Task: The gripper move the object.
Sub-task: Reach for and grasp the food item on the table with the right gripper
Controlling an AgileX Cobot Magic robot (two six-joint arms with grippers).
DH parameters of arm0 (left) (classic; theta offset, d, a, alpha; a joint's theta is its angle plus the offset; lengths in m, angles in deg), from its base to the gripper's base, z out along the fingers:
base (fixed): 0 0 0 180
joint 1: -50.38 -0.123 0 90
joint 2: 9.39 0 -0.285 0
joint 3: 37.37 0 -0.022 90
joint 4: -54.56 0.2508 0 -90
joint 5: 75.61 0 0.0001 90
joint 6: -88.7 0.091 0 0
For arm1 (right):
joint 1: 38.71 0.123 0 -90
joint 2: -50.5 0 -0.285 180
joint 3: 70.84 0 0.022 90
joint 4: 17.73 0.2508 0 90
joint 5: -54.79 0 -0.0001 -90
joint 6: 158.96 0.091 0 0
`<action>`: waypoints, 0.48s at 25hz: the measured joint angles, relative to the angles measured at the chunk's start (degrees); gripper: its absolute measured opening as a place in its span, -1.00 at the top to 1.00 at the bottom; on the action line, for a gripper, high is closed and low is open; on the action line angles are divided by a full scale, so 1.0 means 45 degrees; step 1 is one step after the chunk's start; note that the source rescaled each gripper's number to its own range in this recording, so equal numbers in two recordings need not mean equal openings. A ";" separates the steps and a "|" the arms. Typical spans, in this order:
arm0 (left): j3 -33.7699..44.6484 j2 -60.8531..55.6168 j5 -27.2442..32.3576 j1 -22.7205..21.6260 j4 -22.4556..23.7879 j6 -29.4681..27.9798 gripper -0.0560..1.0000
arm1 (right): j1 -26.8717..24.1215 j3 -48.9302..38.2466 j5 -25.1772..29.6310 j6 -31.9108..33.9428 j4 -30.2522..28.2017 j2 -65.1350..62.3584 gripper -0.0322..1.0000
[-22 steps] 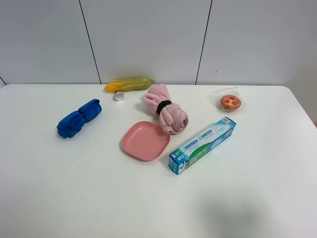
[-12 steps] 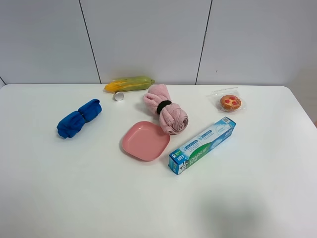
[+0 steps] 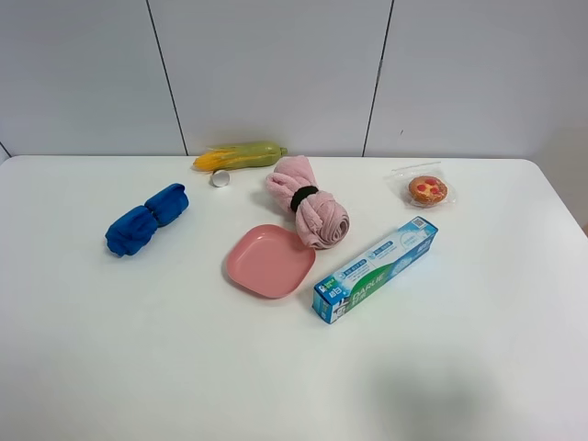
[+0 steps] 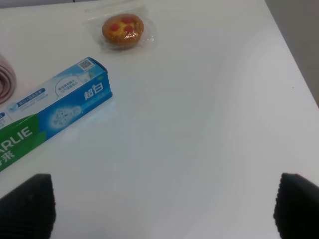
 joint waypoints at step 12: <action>0.0000 0.0000 0.0000 0.0000 0.0000 0.0000 -1.00 | 0.0000 0.5807 -0.0013 0.0000 -0.0050 0.5131 -0.53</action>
